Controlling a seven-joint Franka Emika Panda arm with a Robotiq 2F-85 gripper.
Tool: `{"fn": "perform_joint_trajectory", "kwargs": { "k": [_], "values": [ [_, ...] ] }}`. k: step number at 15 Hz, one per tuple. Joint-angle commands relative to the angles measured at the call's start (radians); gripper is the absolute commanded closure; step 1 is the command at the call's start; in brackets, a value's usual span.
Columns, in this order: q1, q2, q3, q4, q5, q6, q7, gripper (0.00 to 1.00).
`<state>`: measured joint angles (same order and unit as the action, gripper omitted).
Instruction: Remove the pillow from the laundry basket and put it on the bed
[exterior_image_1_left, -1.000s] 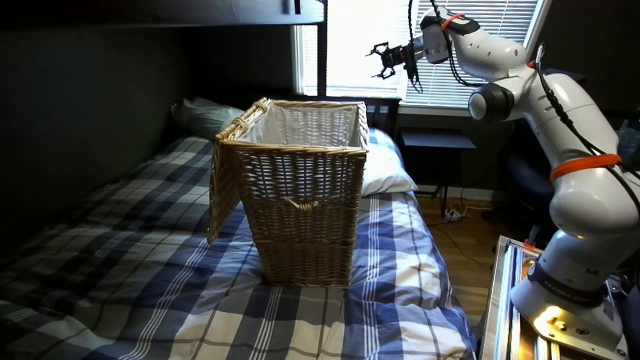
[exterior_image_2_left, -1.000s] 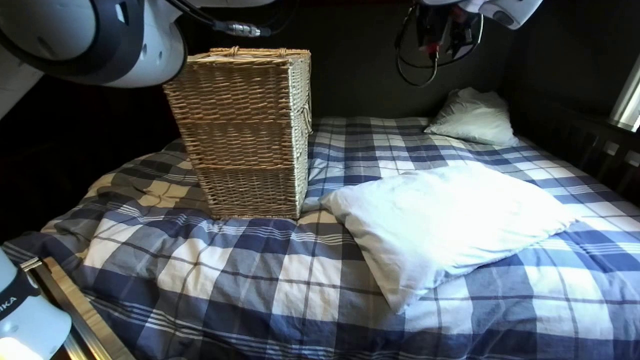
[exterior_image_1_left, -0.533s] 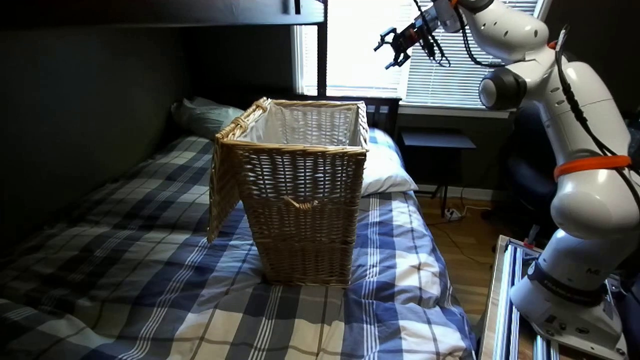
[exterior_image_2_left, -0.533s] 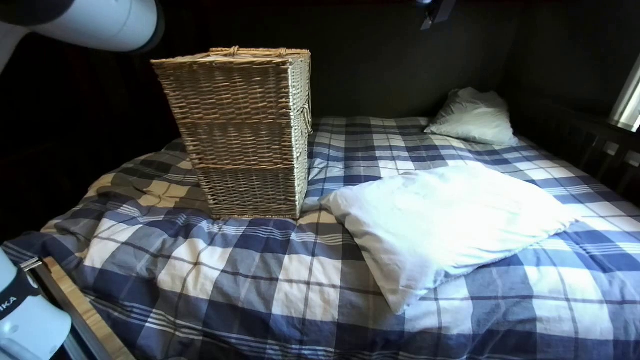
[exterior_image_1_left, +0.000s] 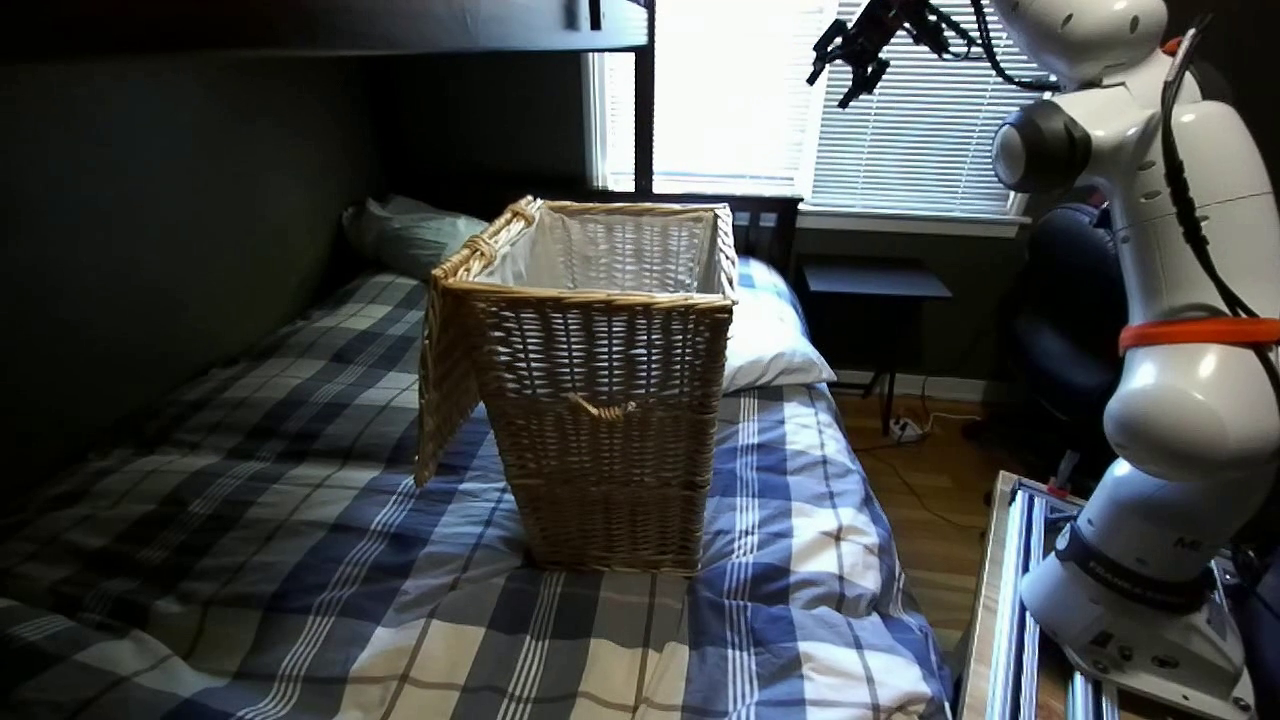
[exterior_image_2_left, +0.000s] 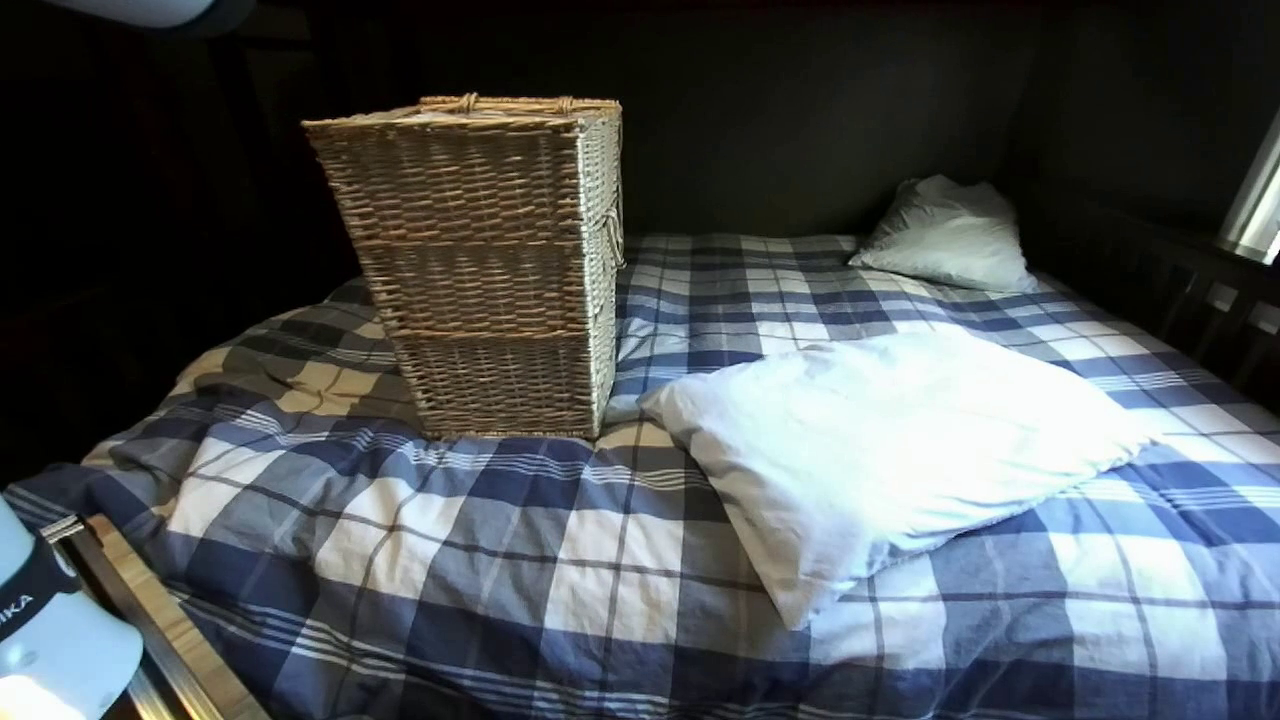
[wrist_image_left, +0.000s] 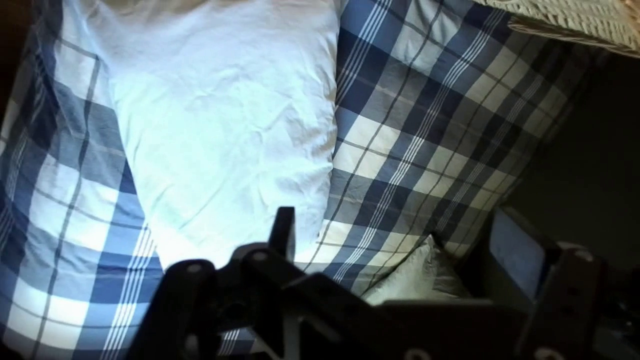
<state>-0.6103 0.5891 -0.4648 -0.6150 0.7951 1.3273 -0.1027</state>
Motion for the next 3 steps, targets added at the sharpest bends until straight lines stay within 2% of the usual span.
{"fn": "perform_joint_trajectory", "kwargs": {
  "k": [1,3],
  "values": [
    [0.001,-0.002,-0.002,0.0,-0.005,0.0,-0.002,0.0],
    [0.003,0.001,-0.003,0.0,-0.008,0.0,-0.003,0.0]
  ]
}}
